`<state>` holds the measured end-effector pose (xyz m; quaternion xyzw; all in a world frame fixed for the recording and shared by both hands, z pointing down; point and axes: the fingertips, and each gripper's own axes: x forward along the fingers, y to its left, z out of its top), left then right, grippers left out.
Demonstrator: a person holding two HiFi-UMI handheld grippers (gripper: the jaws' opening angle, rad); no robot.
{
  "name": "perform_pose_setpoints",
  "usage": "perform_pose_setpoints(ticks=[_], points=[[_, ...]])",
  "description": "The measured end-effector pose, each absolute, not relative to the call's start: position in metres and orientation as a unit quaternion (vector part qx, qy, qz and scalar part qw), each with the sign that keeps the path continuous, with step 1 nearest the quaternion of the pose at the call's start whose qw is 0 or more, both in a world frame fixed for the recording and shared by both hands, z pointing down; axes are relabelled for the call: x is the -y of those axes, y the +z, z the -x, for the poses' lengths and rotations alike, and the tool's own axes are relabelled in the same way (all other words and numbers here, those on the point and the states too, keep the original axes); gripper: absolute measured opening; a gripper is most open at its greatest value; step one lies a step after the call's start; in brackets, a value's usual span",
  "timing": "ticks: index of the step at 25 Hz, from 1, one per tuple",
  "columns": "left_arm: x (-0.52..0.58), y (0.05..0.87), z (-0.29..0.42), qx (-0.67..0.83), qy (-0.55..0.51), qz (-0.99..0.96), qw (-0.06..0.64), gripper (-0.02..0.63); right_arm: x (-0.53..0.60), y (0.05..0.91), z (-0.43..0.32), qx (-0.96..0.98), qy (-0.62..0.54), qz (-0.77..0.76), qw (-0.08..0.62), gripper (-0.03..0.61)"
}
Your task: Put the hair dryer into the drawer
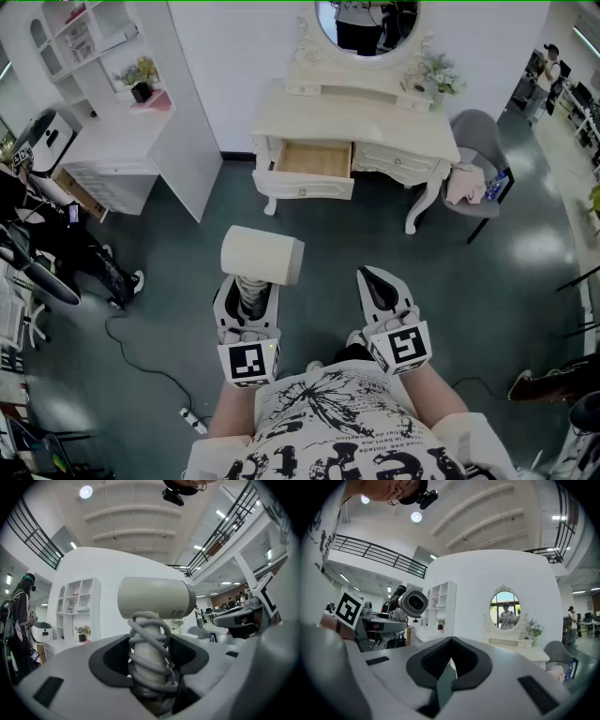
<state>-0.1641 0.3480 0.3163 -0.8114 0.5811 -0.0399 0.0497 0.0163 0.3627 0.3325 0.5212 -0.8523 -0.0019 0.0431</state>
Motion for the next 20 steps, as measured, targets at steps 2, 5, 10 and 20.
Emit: perform_pose_setpoints(ticks=[2,5,10,20], points=[[-0.35,0.32,0.167,-0.581,-0.048,0.811,0.049,0.256,-0.364,0.333,-0.014,0.854,-0.003,-0.519,0.045,0.012],[-0.352,0.319,0.169,-0.58,-0.048,0.812,0.053,0.256,-0.366,0.335,-0.011,0.854,-0.001,-0.518,0.045,0.012],[-0.353,0.317,0.176,-0.583,-0.039,0.81,0.047,0.256,-0.367,0.336,-0.007,0.854,0.016,-0.518,0.038,0.012],[-0.348,0.326,0.197,-0.599,-0.046,0.799,0.036,0.256,-0.359,0.34,0.002,0.855,0.02,-0.517,0.032,0.012]])
